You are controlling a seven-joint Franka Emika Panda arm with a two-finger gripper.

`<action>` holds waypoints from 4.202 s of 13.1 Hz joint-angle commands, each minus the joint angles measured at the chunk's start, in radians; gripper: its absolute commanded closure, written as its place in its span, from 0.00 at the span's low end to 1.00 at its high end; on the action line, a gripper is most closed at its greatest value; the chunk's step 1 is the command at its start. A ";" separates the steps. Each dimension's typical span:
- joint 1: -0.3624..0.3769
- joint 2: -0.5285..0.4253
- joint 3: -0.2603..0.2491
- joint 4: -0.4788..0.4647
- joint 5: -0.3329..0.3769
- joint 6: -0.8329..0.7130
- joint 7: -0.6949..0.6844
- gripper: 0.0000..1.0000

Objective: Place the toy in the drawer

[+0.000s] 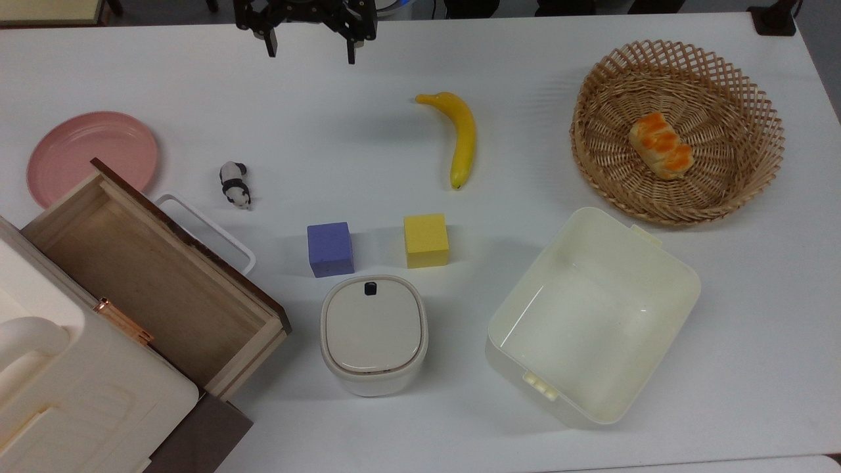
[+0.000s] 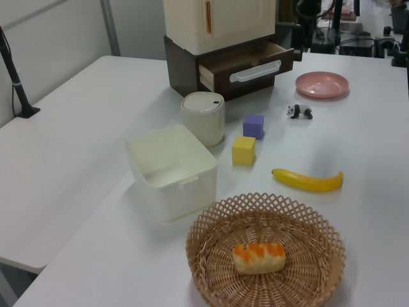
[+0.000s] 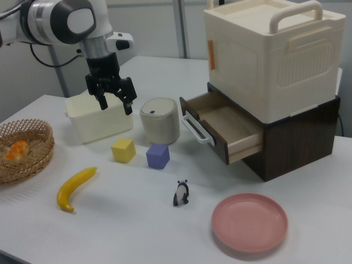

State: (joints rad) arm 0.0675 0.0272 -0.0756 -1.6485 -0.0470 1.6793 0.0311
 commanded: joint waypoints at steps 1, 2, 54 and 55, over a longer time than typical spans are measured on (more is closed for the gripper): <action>0.002 -0.009 -0.006 0.012 0.022 -0.035 0.001 0.00; 0.002 -0.009 -0.006 0.012 0.022 -0.035 0.001 0.00; -0.239 0.278 -0.026 -0.286 -0.057 0.559 -0.617 0.76; -0.238 0.276 -0.026 -0.286 -0.057 0.559 -0.617 0.81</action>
State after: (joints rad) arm -0.1780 0.3153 -0.1027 -1.9187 -0.0967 2.2129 -0.6125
